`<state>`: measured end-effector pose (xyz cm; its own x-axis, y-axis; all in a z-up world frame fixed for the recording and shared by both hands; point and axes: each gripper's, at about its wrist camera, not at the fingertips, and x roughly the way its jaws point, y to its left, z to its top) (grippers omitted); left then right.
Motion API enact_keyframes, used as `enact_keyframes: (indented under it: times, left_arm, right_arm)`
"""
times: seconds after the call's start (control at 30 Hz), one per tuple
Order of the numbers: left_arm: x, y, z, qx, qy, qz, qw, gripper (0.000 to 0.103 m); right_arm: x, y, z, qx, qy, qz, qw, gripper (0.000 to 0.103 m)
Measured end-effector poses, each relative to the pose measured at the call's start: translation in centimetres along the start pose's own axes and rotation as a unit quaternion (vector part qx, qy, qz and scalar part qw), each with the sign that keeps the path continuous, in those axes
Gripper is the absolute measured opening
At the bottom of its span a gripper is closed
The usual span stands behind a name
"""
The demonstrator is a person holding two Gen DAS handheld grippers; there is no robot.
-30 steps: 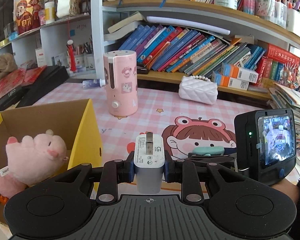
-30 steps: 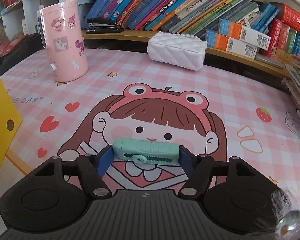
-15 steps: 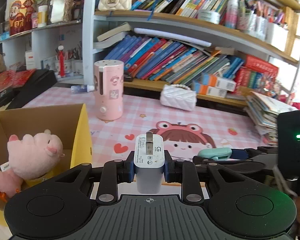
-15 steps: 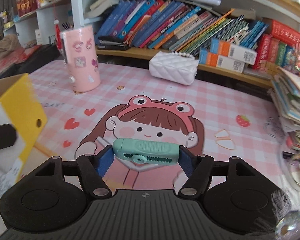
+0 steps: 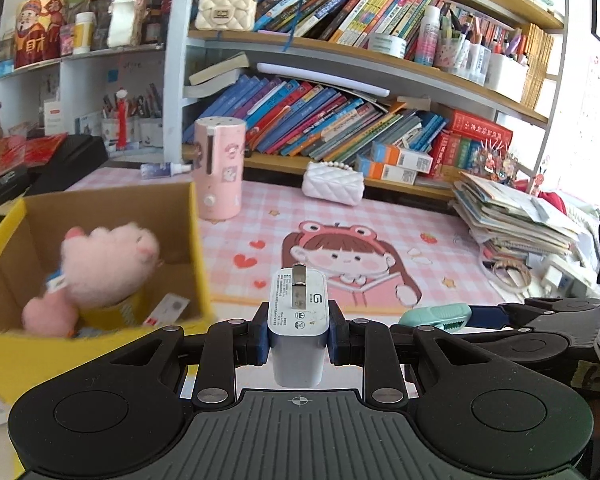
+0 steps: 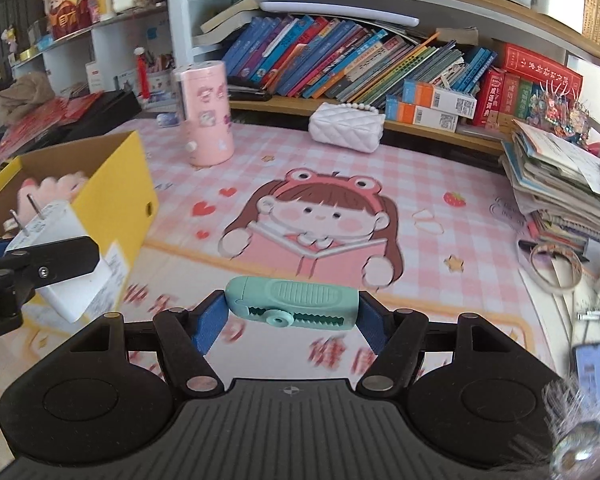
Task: Organize objects
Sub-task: 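Carry the white charger and green stapler over the yellow box with both grippers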
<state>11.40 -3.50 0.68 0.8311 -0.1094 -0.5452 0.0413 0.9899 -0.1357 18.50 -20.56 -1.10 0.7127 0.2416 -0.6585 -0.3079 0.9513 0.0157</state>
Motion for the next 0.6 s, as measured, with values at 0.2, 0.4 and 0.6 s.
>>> enact_keyframes:
  times: [0.2,0.4,0.6]
  left_arm:
    - [-3.0,2.7,-1.9,-0.012,0.007,0.019,0.9997,0.025]
    - [-5.6,5.8,-4.3,-0.036,0.024,0.043,0.9981,0.025]
    - [-8.0,8.0,-5.8,-0.046,0.028,0.057,0.9969,0.025]
  right_arm:
    - [-1.9,3.7,-1.9,-0.013,0.017,0.012,1.000,0.067]
    - [-3.1,7.7,-3.7,-0.033,0.036,0.033,0.998,0.067]
    - [-4.1,11.0,-5.1,-0.044,0.045,0.048,0.997,0.067]
